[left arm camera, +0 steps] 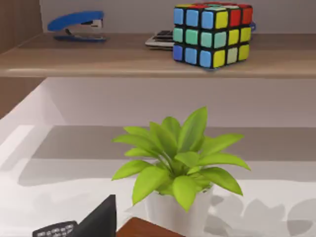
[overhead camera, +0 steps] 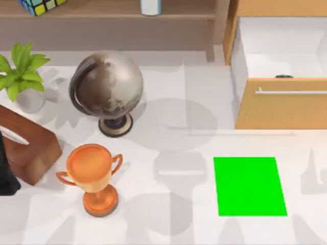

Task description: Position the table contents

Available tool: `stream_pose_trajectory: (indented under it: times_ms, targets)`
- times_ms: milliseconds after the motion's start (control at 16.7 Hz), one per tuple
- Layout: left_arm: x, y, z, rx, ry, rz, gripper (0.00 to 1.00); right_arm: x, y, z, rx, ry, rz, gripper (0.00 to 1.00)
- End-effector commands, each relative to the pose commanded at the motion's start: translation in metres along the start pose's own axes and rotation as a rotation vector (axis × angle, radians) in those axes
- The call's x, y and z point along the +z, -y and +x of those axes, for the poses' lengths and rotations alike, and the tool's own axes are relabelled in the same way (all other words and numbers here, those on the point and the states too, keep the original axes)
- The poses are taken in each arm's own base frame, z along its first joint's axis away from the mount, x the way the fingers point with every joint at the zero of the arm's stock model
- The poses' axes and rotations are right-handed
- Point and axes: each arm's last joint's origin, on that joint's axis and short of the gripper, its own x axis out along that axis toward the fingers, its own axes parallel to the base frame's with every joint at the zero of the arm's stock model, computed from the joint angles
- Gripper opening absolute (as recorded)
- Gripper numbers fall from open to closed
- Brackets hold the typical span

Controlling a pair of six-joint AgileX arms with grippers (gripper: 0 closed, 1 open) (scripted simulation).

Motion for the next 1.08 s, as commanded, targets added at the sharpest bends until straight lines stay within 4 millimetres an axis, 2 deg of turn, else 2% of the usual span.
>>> stream_pose_trajectory:
  times_ms: [180, 300, 420, 600, 720, 840, 960, 1080]
  targets:
    - [0.0, 0.0, 0.0, 0.0, 0.0, 0.0, 1.0, 0.002, 0.0, 0.0, 0.004, -0.006, 0.001, 1.0]
    - [0.0, 0.0, 0.0, 0.0, 0.0, 0.0, 1.0, 0.012, -0.002, 0.0, 0.018, -0.04, 0.007, 1.0]
    - [0.0, 0.0, 0.0, 0.0, 0.0, 0.0, 1.0, 0.03, -0.003, 0.003, 0.032, -0.097, 0.014, 1.0]
    - [0.0, 0.0, 0.0, 0.0, 0.0, 0.0, 1.0, 0.069, -0.005, 0.016, 0.043, -0.229, 0.025, 1.0]
    - [0.0, 0.0, 0.0, 0.0, 0.0, 0.0, 1.0, 0.098, -0.007, 0.037, 0.044, -0.346, 0.032, 1.0]
    - [0.0, 0.0, 0.0, 0.0, 0.0, 0.0, 1.0, 0.125, -0.011, 0.068, 0.042, -0.478, 0.036, 1.0]
    - [0.0, 0.0, 0.0, 0.0, 0.0, 0.0, 1.0, 0.145, -0.016, 0.108, 0.041, -0.616, 0.037, 1.0]
    - [0.0, 0.0, 0.0, 0.0, 0.0, 0.0, 1.0, 0.153, -0.023, 0.156, 0.04, -0.758, 0.035, 1.0]
